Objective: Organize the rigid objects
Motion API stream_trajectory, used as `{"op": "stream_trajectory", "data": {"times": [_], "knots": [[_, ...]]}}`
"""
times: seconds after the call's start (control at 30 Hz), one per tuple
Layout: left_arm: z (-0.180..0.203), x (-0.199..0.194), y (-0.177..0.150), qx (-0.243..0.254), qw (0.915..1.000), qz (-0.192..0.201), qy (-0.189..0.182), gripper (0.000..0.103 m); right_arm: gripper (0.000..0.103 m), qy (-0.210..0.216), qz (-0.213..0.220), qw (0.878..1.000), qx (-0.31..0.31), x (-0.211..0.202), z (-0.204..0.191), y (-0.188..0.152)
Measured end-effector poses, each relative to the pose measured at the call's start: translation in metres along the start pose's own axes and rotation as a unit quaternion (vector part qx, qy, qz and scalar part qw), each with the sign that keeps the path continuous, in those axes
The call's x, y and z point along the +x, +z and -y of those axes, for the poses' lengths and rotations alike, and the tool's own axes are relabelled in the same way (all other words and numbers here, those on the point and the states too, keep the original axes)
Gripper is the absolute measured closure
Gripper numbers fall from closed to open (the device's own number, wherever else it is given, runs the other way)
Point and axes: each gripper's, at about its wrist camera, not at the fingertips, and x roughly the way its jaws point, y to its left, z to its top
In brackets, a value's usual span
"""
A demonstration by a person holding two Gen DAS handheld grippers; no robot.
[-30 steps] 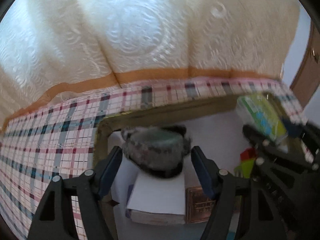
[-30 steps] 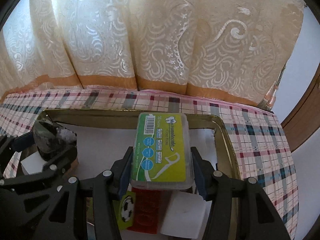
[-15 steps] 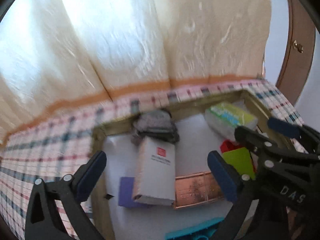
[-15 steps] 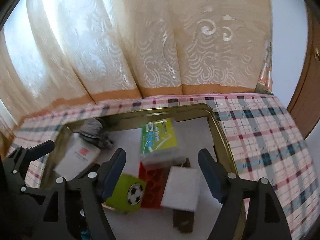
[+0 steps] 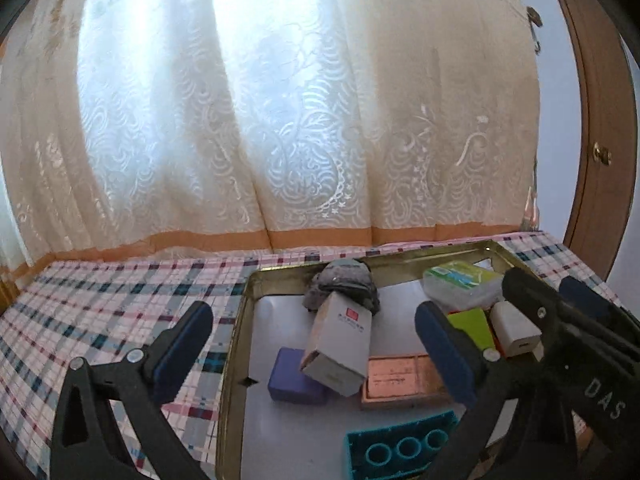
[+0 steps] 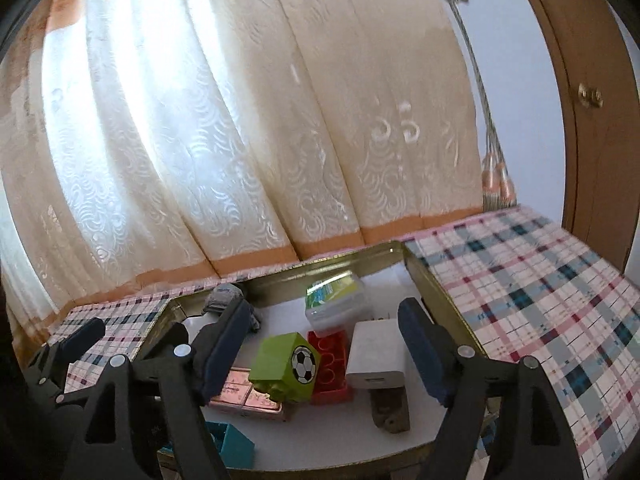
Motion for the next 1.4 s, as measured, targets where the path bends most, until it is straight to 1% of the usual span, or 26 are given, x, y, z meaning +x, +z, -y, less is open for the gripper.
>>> {"op": "stream_trajectory", "data": {"times": [0.07, 0.23, 0.37, 0.57, 0.9, 1.13, 1.3, 1.37, 1.4], "knots": [[-0.003, -0.002, -0.003, -0.012, 0.9999, 0.007, 0.001, 0.001, 0.024, -0.002, 0.019, 1.0, -0.013, -0.006, -0.005, -0.002], [-0.008, -0.013, -0.008, -0.016, 0.9993, 0.032, 0.014, 0.001, 0.024, -0.018, 0.061, 0.997, -0.048, -0.02, -0.015, -0.006], [-0.009, -0.02, -0.011, -0.015, 0.9989, 0.044, 0.011, 0.001, 0.024, -0.033, 0.09, 0.993, -0.068, -0.032, -0.024, -0.008], [-0.012, -0.034, -0.016, -0.006, 0.9981, 0.06, 0.013, 0.001, 0.024, -0.034, 0.095, 0.992, -0.07, -0.041, -0.029, -0.011], [-0.028, -0.052, -0.025, -0.024, 0.9975, 0.067, -0.001, 0.0, 0.024, -0.043, 0.118, 0.989, -0.081, -0.061, -0.038, -0.02], [-0.032, -0.063, -0.029, -0.022, 0.9966, 0.08, -0.005, 0.0, 0.023, -0.052, 0.128, 0.987, -0.083, -0.073, -0.042, -0.025], [-0.037, -0.068, -0.031, -0.025, 0.9961, 0.084, -0.011, 0.0, 0.023, -0.061, 0.154, 0.982, -0.089, -0.087, -0.044, -0.028], [-0.039, -0.069, -0.032, -0.029, 0.9961, 0.083, -0.008, 0.0, 0.018, -0.068, 0.163, 0.98, -0.091, -0.091, -0.045, -0.029], [-0.04, -0.07, -0.032, -0.029, 0.996, 0.084, -0.008, 0.0, 0.014, -0.073, 0.167, 0.979, -0.091, -0.093, -0.045, -0.029]]}}
